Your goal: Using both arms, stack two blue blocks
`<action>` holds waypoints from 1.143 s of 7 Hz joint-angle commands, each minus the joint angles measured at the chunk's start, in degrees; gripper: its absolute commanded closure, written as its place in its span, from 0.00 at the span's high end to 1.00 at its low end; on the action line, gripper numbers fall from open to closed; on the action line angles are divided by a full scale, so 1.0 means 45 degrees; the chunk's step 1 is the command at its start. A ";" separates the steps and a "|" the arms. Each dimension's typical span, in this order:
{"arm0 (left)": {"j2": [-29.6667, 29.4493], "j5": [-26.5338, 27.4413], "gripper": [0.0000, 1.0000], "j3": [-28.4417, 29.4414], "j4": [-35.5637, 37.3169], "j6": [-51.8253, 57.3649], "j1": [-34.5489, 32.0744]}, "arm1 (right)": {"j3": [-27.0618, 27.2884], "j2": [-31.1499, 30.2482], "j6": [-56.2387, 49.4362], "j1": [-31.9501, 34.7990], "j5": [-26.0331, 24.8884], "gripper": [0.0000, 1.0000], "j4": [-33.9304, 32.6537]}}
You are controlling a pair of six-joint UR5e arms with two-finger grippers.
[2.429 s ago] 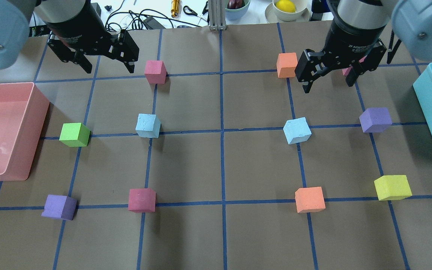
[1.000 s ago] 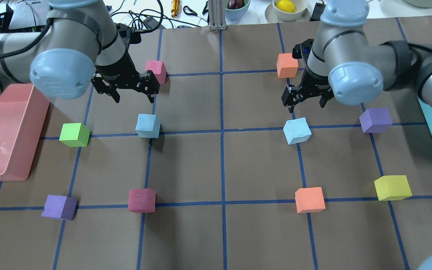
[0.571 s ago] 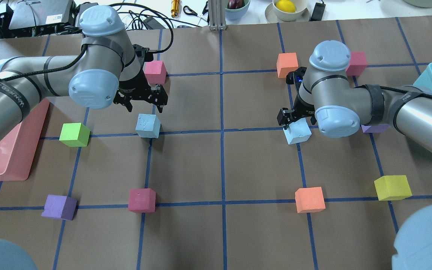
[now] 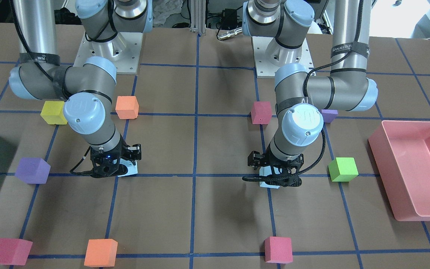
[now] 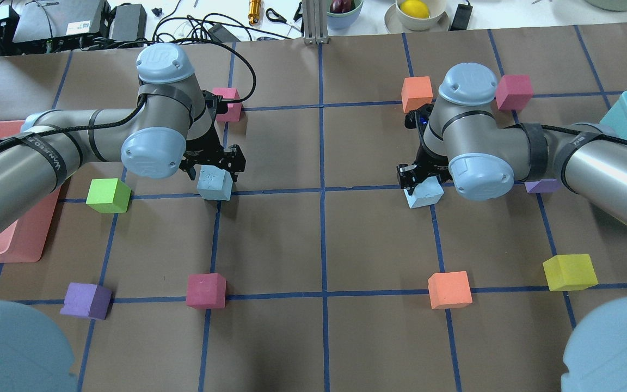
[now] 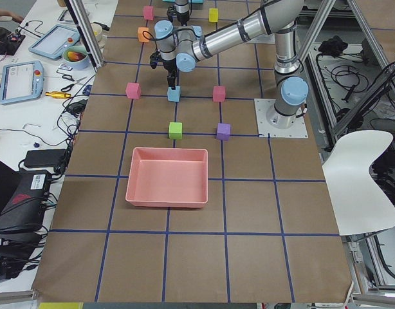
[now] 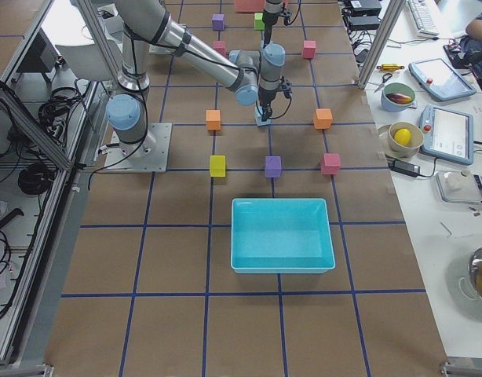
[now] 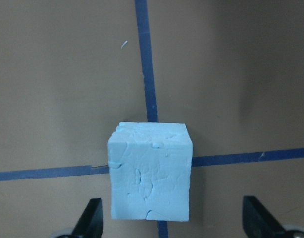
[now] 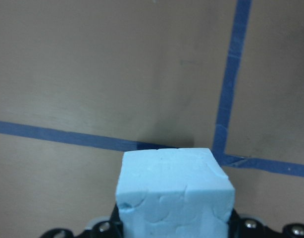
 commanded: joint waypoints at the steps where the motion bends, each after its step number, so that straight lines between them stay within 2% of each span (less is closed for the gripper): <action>1: -0.0300 0.0027 1.00 -0.0369 0.0534 -0.0011 0.0007 | -0.2011 0.0761 0.2827 0.1856 0.0765 0.29 0.1146; 2: -0.0340 0.0027 1.00 -0.0428 0.0711 0.0008 0.0007 | -0.3006 0.1541 0.5300 0.2949 0.0727 0.30 0.1015; 3: -0.0360 0.0047 1.00 -0.0429 0.0771 0.0144 0.0007 | -0.4002 0.2206 0.6176 0.3908 0.0630 0.31 0.1149; 5: -0.0457 0.0066 0.90 -0.0429 0.1238 0.0789 0.0027 | -0.4090 0.2895 0.6107 0.4034 0.0512 0.34 0.0916; 6: -0.0458 0.0047 0.70 -0.0448 0.1240 0.0674 0.0027 | -0.4013 0.2858 0.6048 0.4034 0.0338 0.41 0.0954; 7: -0.0439 -0.0011 0.24 -0.0351 0.1240 0.0576 0.0027 | -0.4031 0.2915 0.6086 0.4054 0.0123 0.99 0.0935; 8: -0.0361 -0.0031 0.00 -0.0331 0.1240 0.0614 0.0027 | -0.4032 0.2916 0.6048 0.4054 0.0121 1.00 0.0935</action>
